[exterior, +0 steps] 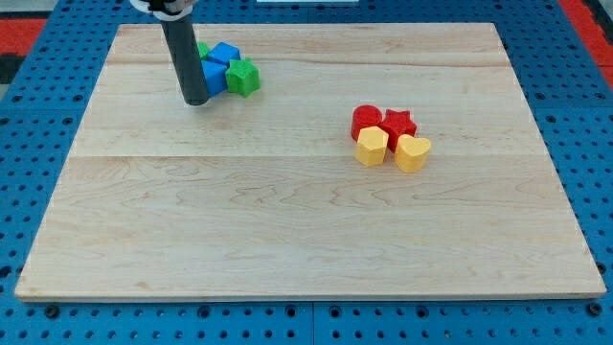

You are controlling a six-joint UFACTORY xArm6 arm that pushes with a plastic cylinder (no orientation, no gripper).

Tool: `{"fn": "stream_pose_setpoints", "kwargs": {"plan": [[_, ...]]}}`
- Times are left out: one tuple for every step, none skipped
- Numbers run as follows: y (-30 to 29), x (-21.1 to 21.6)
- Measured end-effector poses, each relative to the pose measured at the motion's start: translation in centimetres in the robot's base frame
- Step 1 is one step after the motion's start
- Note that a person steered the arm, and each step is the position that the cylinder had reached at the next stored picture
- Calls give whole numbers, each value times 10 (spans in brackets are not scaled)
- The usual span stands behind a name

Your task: Push the yellow heart along with the yellow hexagon left a bit

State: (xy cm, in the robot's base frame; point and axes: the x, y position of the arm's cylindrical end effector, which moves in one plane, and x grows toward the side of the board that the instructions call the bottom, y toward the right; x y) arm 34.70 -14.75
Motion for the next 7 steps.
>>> {"fn": "stream_pose_setpoints", "kwargs": {"plan": [[4, -7], [7, -12], [7, -12], [7, 0], [7, 49], [33, 95], [126, 139]]}}
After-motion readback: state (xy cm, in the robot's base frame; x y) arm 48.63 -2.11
